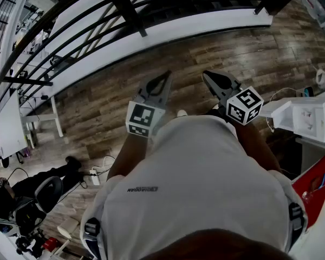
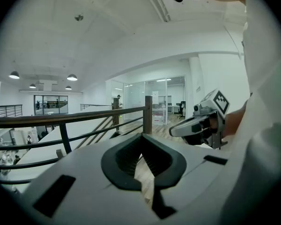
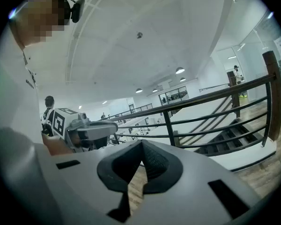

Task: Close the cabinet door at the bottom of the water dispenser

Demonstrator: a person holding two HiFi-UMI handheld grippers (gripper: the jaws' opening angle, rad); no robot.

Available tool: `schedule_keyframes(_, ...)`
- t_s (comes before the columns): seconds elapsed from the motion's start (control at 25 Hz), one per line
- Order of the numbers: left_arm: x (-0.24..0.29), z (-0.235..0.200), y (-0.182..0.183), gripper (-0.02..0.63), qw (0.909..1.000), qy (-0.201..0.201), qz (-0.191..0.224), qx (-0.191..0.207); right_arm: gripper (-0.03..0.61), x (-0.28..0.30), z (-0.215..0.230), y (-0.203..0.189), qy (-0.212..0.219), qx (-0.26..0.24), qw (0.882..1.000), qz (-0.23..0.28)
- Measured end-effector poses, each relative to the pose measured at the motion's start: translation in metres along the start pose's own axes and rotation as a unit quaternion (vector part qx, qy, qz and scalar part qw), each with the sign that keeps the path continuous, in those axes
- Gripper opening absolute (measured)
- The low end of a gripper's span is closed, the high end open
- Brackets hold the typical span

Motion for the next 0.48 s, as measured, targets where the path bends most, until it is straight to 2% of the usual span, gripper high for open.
schedule_keyframes(0.28,-0.0040,-0.0038,-0.0029,-0.009,1.0000,-0.001,-0.004,0.000,0.020,0.0061,-0.0032,-0.0018,-0.008,0.002,1.000,-0.010)
schedule_keyframes(0.48,-0.0033,-0.0061,-0.0057,-0.008,1.0000,-0.004,-0.005,-0.002,0.020,0.0056,-0.0045,-0.0030,-0.003,0.026,1.000,0.013)
Point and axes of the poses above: the fingertips, and each gripper's own axes: x forward along the fingers, z to its right, y out of its top, the point moved 10 cm from there along -x, backward along the fingers, and after that the axes turned 4 degrees about x, right-handed, at the moved point
